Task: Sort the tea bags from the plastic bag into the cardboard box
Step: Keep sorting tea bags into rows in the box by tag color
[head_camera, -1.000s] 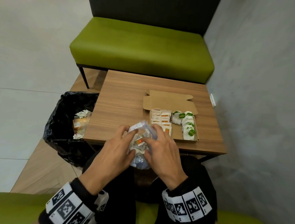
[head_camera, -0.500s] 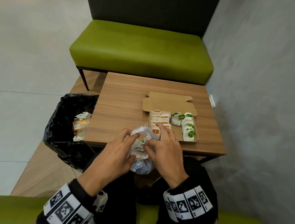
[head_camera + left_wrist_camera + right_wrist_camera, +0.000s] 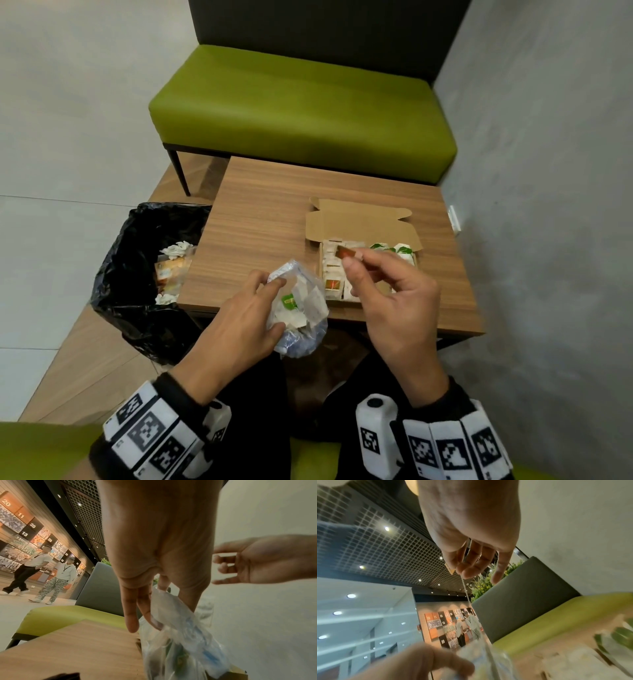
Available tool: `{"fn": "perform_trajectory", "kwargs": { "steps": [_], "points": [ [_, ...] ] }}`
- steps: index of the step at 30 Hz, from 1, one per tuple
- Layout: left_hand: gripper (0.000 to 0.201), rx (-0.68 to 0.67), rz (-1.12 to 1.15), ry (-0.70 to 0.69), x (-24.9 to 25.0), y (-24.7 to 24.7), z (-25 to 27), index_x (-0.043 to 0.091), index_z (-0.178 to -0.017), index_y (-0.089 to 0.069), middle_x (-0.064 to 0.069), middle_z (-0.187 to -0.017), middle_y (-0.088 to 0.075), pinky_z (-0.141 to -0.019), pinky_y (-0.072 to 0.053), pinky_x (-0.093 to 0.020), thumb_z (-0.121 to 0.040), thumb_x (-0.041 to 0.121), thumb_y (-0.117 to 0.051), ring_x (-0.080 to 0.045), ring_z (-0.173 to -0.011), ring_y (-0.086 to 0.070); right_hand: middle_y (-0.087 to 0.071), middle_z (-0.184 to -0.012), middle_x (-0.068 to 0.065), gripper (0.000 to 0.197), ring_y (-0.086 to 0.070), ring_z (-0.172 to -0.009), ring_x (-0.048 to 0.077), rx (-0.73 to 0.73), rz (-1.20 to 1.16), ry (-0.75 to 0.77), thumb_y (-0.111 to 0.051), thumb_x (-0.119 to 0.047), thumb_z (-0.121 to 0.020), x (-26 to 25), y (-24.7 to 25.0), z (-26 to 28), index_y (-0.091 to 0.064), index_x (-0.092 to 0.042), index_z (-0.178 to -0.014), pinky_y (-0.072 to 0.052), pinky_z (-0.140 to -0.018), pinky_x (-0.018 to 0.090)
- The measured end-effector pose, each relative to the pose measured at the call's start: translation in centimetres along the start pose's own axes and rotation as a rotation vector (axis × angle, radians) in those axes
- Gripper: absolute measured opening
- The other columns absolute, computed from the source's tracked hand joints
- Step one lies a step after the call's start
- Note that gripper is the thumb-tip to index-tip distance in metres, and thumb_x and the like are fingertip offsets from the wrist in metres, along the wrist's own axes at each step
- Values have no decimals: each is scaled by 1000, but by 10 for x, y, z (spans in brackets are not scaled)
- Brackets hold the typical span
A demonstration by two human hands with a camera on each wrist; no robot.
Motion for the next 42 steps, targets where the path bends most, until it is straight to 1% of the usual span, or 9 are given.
{"fn": "perform_trajectory", "kwargs": {
  "steps": [8, 16, 20, 23, 27, 31, 35, 40, 42],
  "points": [
    [80, 35, 52, 139, -25, 10, -37, 12, -151, -30, -8, -142, -35, -101, -42, -34, -85, 28, -73, -26, -121, -51, -72, -76, 0, 12, -69, -63, 16, 21, -92, 89, -70, -11, -90, -39, 15, -34, -75, -2, -97, -58, -63, 32],
    [85, -56, 139, 233, -49, 8, -83, 10, -153, -22, -11, -149, -31, -107, -36, -34, -87, 31, -71, -29, -131, -44, -73, -77, 6, 17, -69, -64, 18, 25, -93, -94, -70, -14, -89, 4, 18, -24, -74, 0, -98, -58, -65, 26],
    [77, -57, 86, 193, -50, 6, -83, 18, -152, -32, -11, -158, -24, -104, -40, -34, -87, 35, -71, -30, -130, -49, -73, -74, 9, 15, -70, -63, 20, 26, -158, -191, -69, -9, -89, 25, 15, -19, -73, 4, -97, -58, -67, 24],
    [77, 30, 36, 161, -41, 13, -74, 24, -150, -33, -14, -164, -9, -111, -33, -35, -86, 38, -72, -29, -142, -36, -74, -74, 10, 14, -71, -63, 21, 20, -164, -226, -69, -8, -89, 35, 13, -19, -73, 4, -97, -58, -67, 24],
    [75, 155, 138, -58, 1, 22, -56, 32, -146, -36, 4, -164, -11, -119, -24, -40, -82, 41, -74, -14, -147, -20, -74, -78, 10, 14, -69, -62, 15, -2, -174, -271, -68, -8, -91, 44, 10, -18, -73, 3, -98, -56, -65, 21],
    [72, 21, 457, -155, 42, -9, -47, 28, -144, -43, 9, -142, -51, -109, -41, -27, -81, 37, -78, 2, -125, -44, -74, -75, 11, 11, -67, -60, 16, 4, -204, -294, -66, -7, -92, 48, 11, -16, -73, 1, -90, -58, -67, 26],
    [61, -32, 559, -134, 47, -41, -54, 33, -140, -48, 14, -131, -59, -101, -48, -29, -84, 38, -73, 2, -123, -51, -73, -73, 11, 14, -67, -62, 22, -14, -240, -282, -66, -12, -91, 44, 13, -14, -73, -1, -87, -60, -75, 43],
    [6, -10, 718, -129, 49, -47, -55, 22, -97, -70, 17, -80, -67, -71, -46, -20, -91, 22, -69, 1, -76, -62, -71, -73, 12, 13, -67, -62, 23, -68, -288, -262, -65, -6, -90, 36, 17, -9, -70, 5, -88, -58, -69, 33],
    [5, 6, 788, -96, 46, -47, -52, 15, -89, -72, 16, -70, -65, -66, -47, -22, -91, 19, -69, -2, -67, -59, -71, -74, 14, 10, -67, -64, 23, -87, -299, -249, -65, -4, -89, 32, 19, -6, -71, 3, -89, -58, -71, 32]
  ]
}}
Point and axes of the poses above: each hand's wrist, its own z-axis away from the middle knuckle, its own y-axis out of the back of the hand, x = y × z, the point moved 8 cm from there along -z, towards the middle knuckle
